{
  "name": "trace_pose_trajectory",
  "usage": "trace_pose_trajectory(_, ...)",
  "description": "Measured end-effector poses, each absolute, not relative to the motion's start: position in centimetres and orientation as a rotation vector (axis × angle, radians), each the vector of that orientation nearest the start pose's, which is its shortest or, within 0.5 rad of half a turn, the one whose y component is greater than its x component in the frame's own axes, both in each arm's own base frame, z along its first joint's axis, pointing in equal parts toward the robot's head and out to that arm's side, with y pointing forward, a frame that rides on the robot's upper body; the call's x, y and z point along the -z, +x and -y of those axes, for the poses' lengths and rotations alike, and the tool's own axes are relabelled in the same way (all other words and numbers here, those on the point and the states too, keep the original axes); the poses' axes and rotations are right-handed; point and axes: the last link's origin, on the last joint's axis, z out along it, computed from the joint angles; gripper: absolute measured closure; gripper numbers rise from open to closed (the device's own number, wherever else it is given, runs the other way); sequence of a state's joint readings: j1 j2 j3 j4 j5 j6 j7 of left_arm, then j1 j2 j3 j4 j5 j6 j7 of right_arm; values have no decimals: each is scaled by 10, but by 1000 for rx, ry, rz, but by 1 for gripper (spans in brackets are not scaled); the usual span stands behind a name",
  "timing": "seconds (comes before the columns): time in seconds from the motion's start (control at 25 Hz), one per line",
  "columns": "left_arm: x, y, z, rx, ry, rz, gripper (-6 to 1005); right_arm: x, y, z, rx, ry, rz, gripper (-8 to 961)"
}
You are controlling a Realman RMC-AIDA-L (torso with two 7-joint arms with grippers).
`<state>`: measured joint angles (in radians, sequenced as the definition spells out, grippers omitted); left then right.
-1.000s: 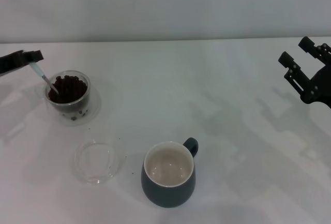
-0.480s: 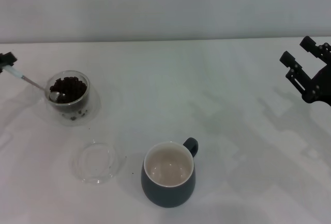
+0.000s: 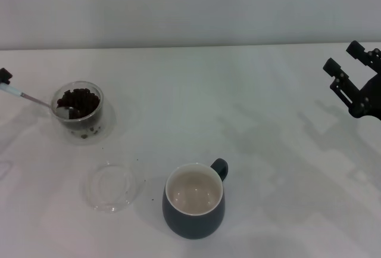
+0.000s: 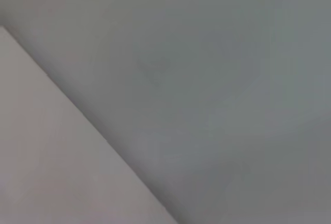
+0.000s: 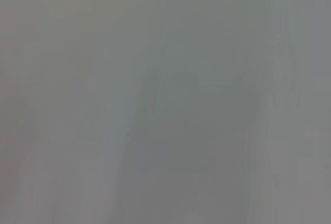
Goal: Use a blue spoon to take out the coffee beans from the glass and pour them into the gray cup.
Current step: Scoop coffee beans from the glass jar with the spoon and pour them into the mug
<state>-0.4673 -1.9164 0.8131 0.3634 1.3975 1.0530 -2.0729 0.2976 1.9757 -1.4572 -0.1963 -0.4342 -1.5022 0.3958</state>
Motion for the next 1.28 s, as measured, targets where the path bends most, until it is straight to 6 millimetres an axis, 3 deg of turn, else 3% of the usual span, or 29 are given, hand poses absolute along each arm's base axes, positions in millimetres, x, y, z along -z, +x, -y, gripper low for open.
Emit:
trace_pose_trajectory(0.48, -70, -357, -353, 1252, -1512, 1751, 863, -28, 324, -287, -900, -1902, -222, 417)
trace_pose_trajectory(0.96, -68, -348, -348, 1261, -1617, 1707, 863, -29, 318, -291, -916, -1903, -194, 416)
trace_pose_trajectory(1.28, -55, -341, -344, 1201, -1741, 1699, 864, -31, 316, -293, -915, -1882, -171, 417)
